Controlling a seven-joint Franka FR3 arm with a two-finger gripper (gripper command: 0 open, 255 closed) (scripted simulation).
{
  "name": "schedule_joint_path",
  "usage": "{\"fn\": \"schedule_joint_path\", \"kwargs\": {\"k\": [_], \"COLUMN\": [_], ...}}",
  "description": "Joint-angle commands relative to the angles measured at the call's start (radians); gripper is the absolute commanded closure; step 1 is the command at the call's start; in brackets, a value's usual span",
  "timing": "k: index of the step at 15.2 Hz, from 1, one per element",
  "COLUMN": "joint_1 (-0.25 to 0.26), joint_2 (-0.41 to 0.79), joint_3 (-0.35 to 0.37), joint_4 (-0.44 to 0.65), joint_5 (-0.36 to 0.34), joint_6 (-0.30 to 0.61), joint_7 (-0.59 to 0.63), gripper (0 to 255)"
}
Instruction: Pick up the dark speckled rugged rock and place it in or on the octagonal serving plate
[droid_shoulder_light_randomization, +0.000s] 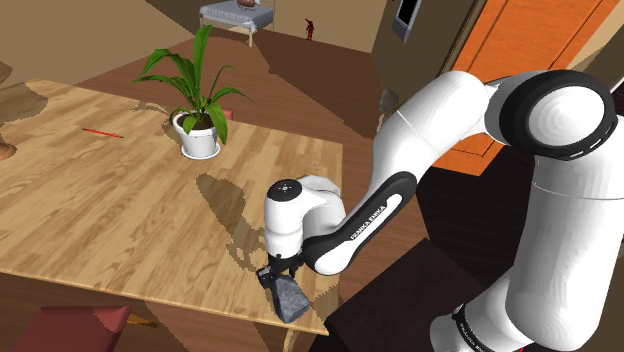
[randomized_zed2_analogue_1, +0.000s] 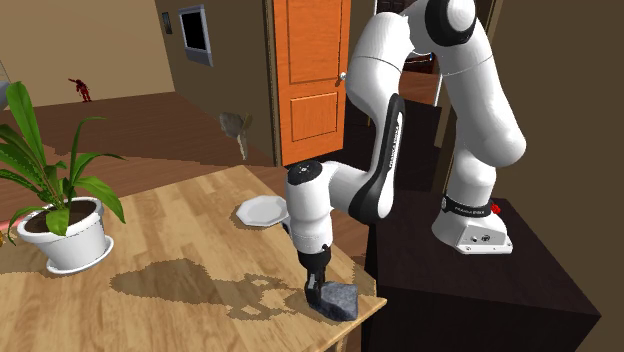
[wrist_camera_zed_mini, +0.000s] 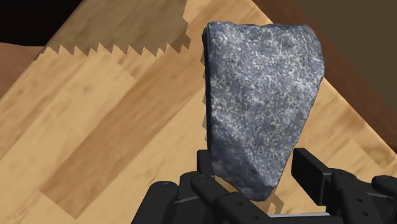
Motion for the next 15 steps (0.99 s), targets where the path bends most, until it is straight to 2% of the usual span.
{"fn": "schedule_joint_path", "kwargs": {"k": [1,5,15], "joint_1": [0.0,0.0,-0.084], "joint_2": [0.001,0.001,-0.132], "joint_3": [0.0,0.0,0.11], "joint_4": [0.0,0.0,-0.023], "joint_5": [0.0,0.0,0.132], "joint_6": [0.0,0.0,-0.091], "joint_7": [0.0,0.0,-0.088], "gripper": [255,255,255]}}
